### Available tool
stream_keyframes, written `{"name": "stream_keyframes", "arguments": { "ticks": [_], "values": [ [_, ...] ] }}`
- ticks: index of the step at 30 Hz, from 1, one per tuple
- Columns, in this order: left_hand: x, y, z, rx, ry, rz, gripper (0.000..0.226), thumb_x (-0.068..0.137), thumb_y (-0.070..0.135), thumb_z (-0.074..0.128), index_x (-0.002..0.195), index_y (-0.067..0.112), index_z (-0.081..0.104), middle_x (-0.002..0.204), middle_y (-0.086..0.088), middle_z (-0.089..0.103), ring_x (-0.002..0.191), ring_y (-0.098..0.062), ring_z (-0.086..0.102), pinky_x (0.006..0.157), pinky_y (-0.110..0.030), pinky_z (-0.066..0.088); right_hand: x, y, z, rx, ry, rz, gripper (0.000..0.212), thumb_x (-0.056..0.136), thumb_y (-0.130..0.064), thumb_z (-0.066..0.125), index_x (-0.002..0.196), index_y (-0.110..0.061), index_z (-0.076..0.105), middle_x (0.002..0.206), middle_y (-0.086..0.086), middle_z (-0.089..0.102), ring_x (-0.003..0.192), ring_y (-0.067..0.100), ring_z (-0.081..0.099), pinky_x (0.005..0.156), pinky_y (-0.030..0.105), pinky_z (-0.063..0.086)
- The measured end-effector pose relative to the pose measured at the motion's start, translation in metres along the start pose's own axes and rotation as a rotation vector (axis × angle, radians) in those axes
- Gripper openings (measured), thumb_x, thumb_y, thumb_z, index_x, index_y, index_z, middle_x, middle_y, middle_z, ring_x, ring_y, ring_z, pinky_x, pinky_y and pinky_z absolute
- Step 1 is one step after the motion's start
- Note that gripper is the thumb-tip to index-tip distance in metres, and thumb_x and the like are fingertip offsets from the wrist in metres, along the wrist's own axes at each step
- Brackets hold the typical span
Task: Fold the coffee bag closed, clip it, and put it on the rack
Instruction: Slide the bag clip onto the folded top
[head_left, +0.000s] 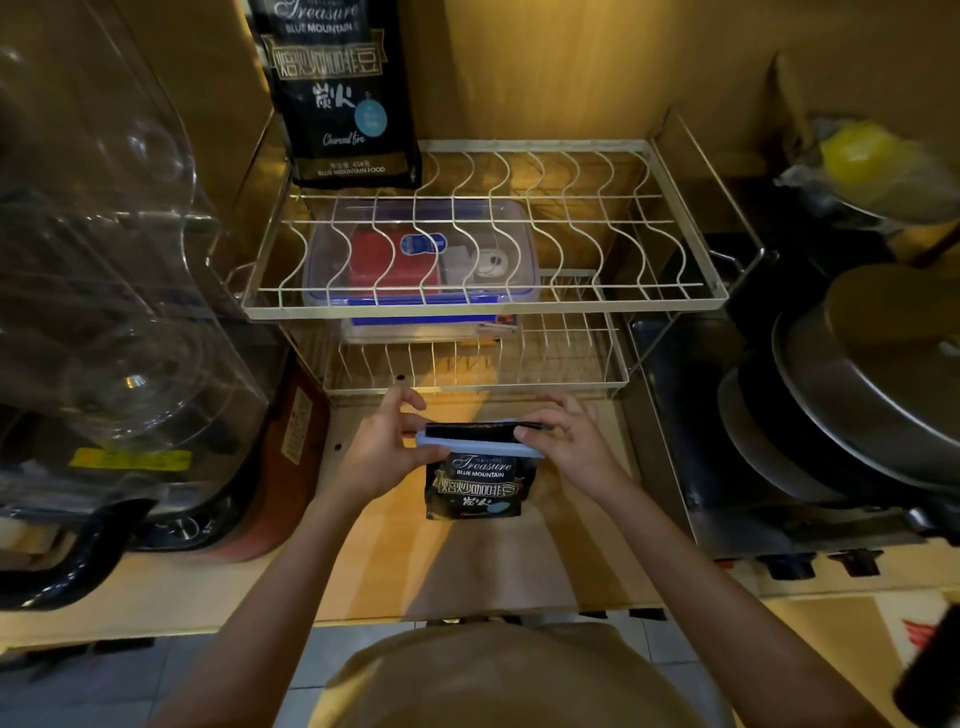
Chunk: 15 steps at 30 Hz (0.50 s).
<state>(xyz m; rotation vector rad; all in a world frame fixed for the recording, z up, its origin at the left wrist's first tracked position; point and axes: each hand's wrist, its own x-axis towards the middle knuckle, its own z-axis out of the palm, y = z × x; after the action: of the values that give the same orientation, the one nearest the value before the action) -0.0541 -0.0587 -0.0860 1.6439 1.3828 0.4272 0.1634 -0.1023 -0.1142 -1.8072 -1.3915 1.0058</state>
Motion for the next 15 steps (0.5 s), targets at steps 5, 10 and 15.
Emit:
{"name": "stream_keyframes", "arguments": {
  "ticks": [5, 10, 15],
  "values": [
    [0.003, 0.003, 0.001, 0.001, -0.024, 0.017, 0.052, 0.07, 0.011, 0.074, 0.112, 0.024, 0.046, 0.084, 0.01, 0.065, 0.097, -0.016, 0.063, 0.089, -0.043, 0.053, 0.001, -0.005, 0.001, 0.157, -0.047, 0.01, 0.023, 0.081, -0.012, 0.064, 0.102, -0.002, 0.068, 0.118, 0.015, 0.061, 0.101, 0.015, 0.052, 0.081, 0.009, 0.04],
    [0.004, 0.001, 0.001, 0.048, -0.022, 0.031, 0.04, 0.068, 0.016, 0.076, 0.1, 0.029, 0.055, 0.096, -0.001, 0.071, 0.1, -0.015, 0.062, 0.089, -0.043, 0.053, -0.001, -0.006, -0.008, 0.219, -0.2, 0.058, 0.029, 0.08, -0.015, 0.066, 0.108, -0.012, 0.063, 0.103, 0.0, 0.062, 0.096, 0.017, 0.058, 0.078, 0.021, 0.05],
    [0.005, 0.0, 0.001, 0.096, -0.006, 0.059, 0.037, 0.067, 0.016, 0.077, 0.1, 0.022, 0.063, 0.108, -0.006, 0.069, 0.1, -0.013, 0.062, 0.089, -0.041, 0.053, 0.0, -0.001, -0.017, 0.248, -0.219, 0.064, 0.049, 0.07, -0.006, 0.074, 0.114, -0.019, 0.057, 0.109, -0.003, 0.062, 0.097, 0.015, 0.062, 0.08, 0.023, 0.055]
  ]
}}
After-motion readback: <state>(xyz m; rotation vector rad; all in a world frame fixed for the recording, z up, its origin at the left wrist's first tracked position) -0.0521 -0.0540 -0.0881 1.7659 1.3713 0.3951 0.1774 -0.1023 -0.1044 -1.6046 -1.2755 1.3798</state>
